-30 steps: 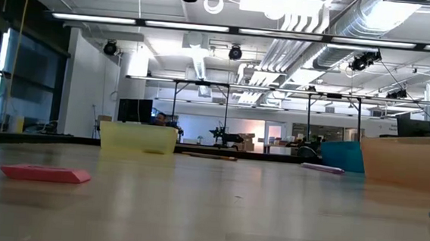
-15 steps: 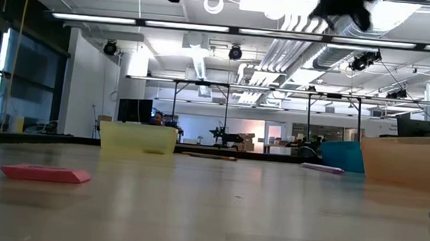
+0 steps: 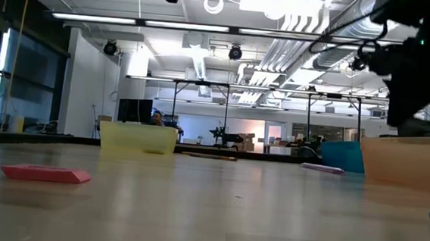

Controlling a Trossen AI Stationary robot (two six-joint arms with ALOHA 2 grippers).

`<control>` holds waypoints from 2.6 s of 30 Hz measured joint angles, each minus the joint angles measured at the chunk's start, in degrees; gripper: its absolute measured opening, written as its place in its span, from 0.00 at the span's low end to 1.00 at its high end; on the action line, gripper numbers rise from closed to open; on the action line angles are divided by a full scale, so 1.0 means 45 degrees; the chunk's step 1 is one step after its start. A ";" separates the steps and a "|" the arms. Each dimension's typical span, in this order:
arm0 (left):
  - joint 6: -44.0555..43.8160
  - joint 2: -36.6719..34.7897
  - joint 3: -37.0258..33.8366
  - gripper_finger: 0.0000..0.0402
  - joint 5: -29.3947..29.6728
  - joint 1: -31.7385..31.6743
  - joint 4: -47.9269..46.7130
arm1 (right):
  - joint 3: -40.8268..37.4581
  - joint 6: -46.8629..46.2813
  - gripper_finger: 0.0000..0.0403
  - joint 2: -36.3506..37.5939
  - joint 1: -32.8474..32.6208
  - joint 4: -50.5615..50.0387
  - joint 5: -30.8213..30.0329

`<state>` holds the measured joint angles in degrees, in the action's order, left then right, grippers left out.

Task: Sort crayons/erasers/pens/pencils in bins
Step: Put the green crayon into the orange bin, then put the violet pen into the white bin

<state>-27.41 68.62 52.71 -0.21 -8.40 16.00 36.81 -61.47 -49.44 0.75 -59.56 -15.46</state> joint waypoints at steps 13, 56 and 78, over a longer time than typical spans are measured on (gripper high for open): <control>-0.0528 -0.0098 -0.0005 0.20 0.0163 -0.0674 -0.1581 | -0.2806 -0.1579 0.04 -0.0464 0.0000 0.2119 0.0543; 0.2908 -0.4818 -0.3011 0.00 -0.3059 -0.5229 -0.3844 | 0.4159 0.7392 0.00 -0.4676 0.3963 0.7052 0.2142; 0.3881 -0.4794 -0.3011 0.00 -0.4362 -0.6339 -0.5520 | 0.4140 0.4679 0.27 -0.7754 0.5401 0.4810 0.3066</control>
<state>-9.95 47.05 39.16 -19.84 -36.92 -8.84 55.44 -40.42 -84.33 25.06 -37.91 -1.66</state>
